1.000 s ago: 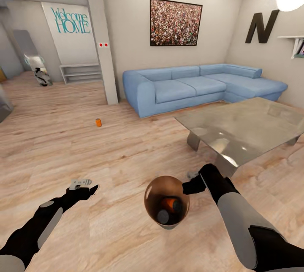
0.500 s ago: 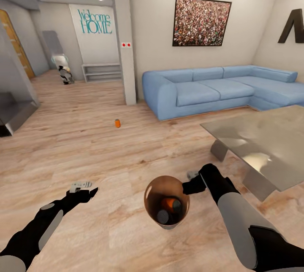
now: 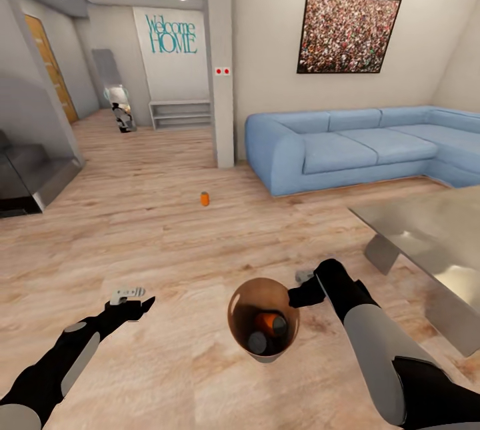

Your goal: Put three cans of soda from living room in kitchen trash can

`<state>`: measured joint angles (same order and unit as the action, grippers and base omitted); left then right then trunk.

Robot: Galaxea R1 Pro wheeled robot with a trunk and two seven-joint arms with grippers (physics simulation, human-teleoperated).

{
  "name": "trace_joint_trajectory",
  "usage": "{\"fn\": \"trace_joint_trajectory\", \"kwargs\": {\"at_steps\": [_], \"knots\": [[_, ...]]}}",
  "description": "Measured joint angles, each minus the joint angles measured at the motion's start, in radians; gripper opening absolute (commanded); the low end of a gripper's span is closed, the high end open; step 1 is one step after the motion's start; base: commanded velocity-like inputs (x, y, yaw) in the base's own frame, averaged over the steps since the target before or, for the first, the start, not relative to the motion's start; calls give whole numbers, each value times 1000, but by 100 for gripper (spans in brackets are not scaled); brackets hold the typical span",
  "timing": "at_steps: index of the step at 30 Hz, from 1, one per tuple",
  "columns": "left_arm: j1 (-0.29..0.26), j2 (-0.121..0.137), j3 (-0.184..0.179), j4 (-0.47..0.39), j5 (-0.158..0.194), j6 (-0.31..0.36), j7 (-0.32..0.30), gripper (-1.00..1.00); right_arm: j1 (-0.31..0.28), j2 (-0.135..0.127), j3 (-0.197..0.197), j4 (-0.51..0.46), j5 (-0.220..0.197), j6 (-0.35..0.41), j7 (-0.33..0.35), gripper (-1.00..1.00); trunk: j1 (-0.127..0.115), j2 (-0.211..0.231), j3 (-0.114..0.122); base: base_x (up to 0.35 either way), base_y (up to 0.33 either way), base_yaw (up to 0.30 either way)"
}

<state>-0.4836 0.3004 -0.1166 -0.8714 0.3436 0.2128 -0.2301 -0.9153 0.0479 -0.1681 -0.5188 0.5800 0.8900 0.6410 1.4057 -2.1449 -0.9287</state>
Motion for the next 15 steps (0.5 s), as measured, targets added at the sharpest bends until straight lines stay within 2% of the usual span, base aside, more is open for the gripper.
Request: {"fn": "trace_joint_trajectory", "kwargs": {"at_steps": [5, 11, 15], "knots": [[0, 0, 0, 0, 1, -4, 0, 100, 0, 0, -2, 0, -2, 0, 0, -100, 0, 0, 0, 287, 189, -26], [0, 0, 0, 0, 1, -5, 0, 100, 0, -2, -64, 0, 0, 0, -3, -100, 0, 0, 0, 287, 189, -62], [0, 0, 0, 0, 0, -6, 0, 100, 0, -1, -79, 0, 5, -1, -5, -100, 0, 0, 0, 288, 189, -68]]}}
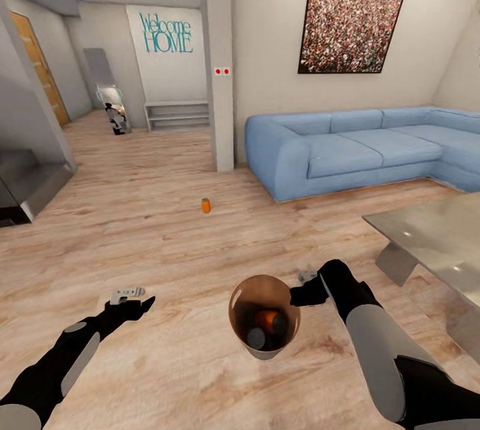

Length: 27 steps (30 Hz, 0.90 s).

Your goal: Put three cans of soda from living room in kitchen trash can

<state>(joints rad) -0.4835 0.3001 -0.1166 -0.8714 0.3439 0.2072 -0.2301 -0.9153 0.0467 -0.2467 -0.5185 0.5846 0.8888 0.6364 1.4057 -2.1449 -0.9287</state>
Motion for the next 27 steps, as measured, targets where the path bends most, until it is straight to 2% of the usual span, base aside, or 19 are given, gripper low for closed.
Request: {"fn": "trace_joint_trajectory", "kwargs": {"at_steps": [13, 27], "knots": [[0, -1, 0, 0, -1, 0, 0, 100, 0, 1, -9, -1, -4, 2, 0, -100, 0, 0, -3, 287, 189, -30], [0, -1, 0, 0, -2, -1, 0, 100, 0, 1, -11, -1, -1, 0, 0, -100, 0, 0, -22, 287, 192, -118]]}}
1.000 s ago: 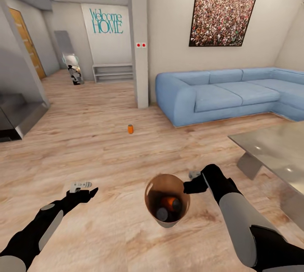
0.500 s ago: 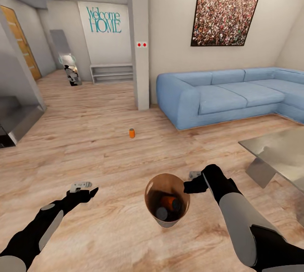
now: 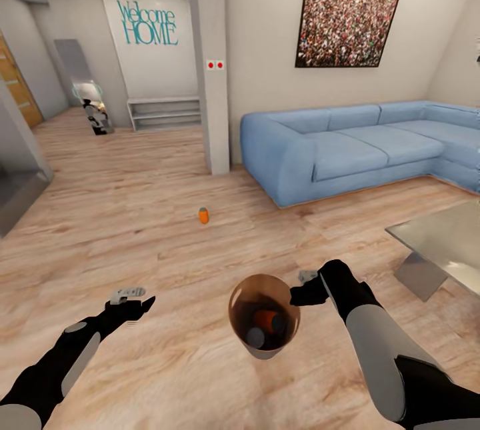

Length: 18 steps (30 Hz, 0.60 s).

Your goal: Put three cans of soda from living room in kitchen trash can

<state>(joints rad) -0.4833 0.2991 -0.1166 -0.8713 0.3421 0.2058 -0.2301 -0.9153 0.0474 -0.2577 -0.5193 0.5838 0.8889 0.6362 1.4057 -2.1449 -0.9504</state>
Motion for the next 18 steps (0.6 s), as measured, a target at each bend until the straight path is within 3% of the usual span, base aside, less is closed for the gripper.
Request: {"fn": "trace_joint_trajectory", "kwargs": {"at_steps": [18], "knots": [[0, -6, 0, 0, 0, 0, 0, 100, 0, 0, 0, 0, -1, 0, 3, -100, 0, 0, -18, 288, 197, -192]]}}
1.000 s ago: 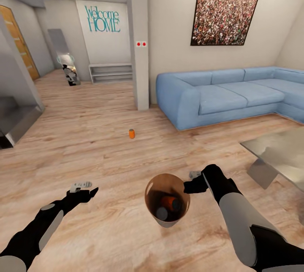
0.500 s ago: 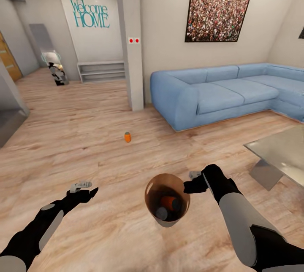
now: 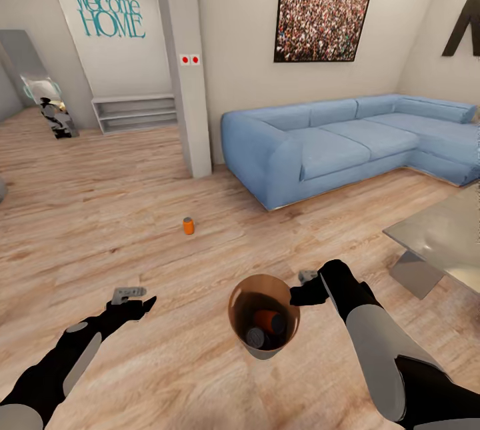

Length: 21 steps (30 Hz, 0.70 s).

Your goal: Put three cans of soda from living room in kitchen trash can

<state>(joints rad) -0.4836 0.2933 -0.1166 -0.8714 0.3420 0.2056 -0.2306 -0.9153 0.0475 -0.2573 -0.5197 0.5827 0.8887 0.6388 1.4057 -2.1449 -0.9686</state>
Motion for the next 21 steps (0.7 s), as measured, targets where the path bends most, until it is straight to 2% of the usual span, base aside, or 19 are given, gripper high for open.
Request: {"fn": "trace_joint_trajectory", "kwargs": {"at_steps": [9, 13, 17, 21], "knots": [[0, -2, 0, 0, 0, 0, 0, 100, 0, 1, 0, 0, 0, 0, 4, -100, 0, 0, -8, 285, 210, -198], [0, -5, 0, 0, 0, 0, 0, 100, 0, 1, 1, -2, 8, -3, 4, -100, 0, 0, -10, 281, 219, -61], [0, -6, 0, 0, 0, 0, 0, 100, 0, 2, 0, -3, -12, 4, 8, -100, 0, 0, -10, 281, 219, -130], [0, -6, 0, 0, 0, 0, 0, 100, 0, 1, 1, -3, 5, -2, 7, -100, 0, 0, -10, 281, 220, -214]]}}
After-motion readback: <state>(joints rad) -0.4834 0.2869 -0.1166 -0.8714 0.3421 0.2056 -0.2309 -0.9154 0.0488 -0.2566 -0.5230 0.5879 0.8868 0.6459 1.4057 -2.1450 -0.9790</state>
